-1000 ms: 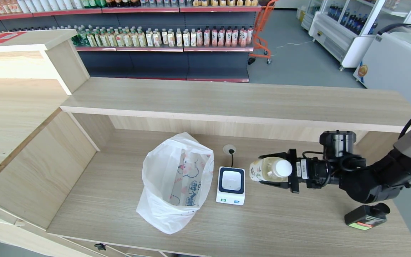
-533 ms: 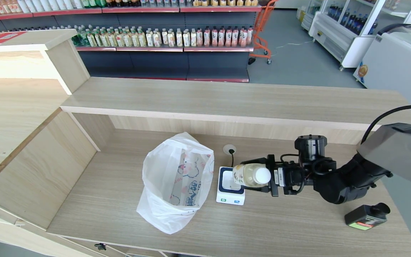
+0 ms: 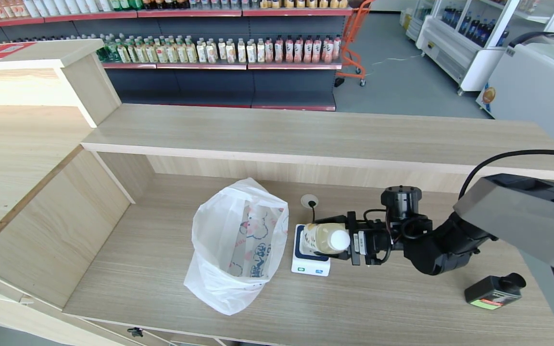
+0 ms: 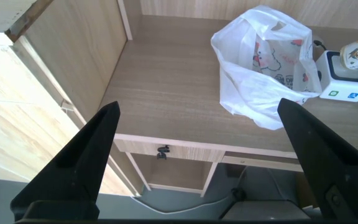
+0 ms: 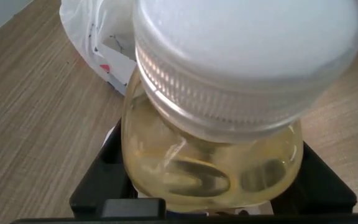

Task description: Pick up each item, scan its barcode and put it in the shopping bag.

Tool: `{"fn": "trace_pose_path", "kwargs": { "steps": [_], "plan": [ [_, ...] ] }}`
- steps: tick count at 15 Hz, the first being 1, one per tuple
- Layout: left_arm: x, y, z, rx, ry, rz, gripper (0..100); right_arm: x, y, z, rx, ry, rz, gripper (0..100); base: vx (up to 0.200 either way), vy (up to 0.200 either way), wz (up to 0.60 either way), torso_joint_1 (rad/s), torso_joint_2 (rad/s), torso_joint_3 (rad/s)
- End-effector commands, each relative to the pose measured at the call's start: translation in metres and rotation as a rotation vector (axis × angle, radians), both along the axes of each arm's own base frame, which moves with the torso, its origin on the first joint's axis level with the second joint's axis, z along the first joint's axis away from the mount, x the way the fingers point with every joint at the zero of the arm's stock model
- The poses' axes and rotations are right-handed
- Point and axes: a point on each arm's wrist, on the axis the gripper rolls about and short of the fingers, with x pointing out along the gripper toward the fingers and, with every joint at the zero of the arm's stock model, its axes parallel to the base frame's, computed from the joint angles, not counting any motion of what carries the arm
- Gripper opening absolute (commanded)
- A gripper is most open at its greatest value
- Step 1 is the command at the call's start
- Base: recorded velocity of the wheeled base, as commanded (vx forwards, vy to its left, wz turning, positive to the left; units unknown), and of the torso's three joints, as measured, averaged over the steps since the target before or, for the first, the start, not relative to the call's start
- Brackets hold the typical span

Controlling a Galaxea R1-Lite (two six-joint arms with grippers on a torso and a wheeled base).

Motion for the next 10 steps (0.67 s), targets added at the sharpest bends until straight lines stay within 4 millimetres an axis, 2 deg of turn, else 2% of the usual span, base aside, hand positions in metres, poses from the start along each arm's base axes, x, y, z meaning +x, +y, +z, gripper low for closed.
{"fn": "trace_pose_path", "kwargs": {
  "steps": [1,10],
  "plan": [
    [-0.0001,0.0000,0.0003,0.000,-0.002,0.000,100,0.0048,0.0083,-0.0091,-0.002,-0.002,0.008,0,0.000,0.000,0.00,0.000,0.00,0.000],
    [-0.0001,0.0000,0.0003,0.000,-0.002,0.000,100,0.0090,0.0083,-0.0109,0.000,-0.005,0.005,0,0.000,0.000,0.00,0.000,0.00,0.000]
  ]
}}
